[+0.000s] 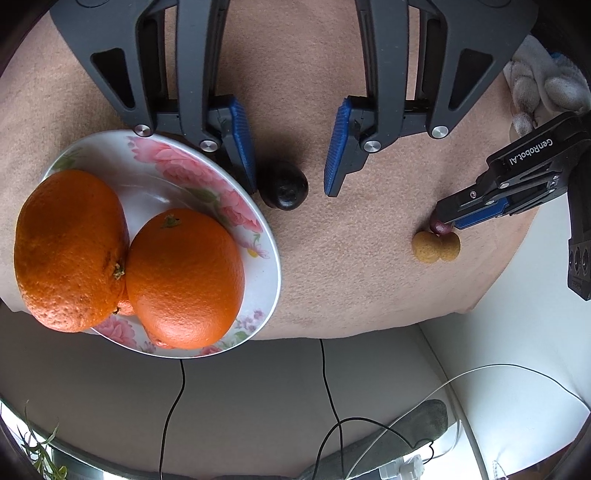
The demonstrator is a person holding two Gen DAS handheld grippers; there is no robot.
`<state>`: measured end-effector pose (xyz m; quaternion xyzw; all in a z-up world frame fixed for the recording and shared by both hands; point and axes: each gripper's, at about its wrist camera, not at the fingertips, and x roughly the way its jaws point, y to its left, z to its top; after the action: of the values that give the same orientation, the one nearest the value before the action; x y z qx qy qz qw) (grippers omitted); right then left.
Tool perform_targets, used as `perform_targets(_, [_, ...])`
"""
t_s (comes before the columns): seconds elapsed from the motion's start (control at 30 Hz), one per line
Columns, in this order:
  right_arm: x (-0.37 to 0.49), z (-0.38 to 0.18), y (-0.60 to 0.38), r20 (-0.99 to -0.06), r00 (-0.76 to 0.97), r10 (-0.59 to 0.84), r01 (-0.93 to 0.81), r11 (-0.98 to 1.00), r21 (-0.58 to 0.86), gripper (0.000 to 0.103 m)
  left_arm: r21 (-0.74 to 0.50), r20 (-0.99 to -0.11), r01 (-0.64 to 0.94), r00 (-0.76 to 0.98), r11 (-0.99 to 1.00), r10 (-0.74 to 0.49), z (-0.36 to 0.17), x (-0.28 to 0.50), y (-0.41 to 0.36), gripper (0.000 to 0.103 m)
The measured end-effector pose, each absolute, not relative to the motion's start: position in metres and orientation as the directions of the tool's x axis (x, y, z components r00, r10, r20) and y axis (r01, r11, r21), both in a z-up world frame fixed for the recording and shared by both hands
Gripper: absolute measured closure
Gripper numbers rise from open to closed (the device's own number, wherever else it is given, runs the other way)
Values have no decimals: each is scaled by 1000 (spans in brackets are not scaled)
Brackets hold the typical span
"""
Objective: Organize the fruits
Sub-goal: 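Close the left gripper on the red plum while the right gripper grasps the dark plum, then carry the red plum with the left gripper while the right gripper carries the dark plum over the plate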
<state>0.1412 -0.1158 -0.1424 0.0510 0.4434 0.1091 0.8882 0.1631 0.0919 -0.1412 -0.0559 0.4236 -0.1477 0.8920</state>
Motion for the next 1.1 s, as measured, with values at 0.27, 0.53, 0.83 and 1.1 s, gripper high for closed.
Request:
perform_targets(0.27, [140, -144, -118, -772, 585, 248, -145, 969, 201, 74, -201, -745, 223, 597, 954, -297, -143, 167, 87, 79])
perform_targets(0.53, [138, -145, -121, -766, 587, 263, -148, 965, 218, 74, -187, -745, 220, 604, 957, -284, -142, 166, 83, 80])
perform_targets(0.83, [133, -143, -123, -759, 583, 288, -170, 958, 233, 75, -207, -728, 220, 616, 953, -300, -134, 157, 82, 80])
perform_targets(1.1, [125, -138, -124, -747, 587, 313, -188, 950, 250, 75, -219, -707, 221, 636, 951, -310, -122, 145, 78, 80])
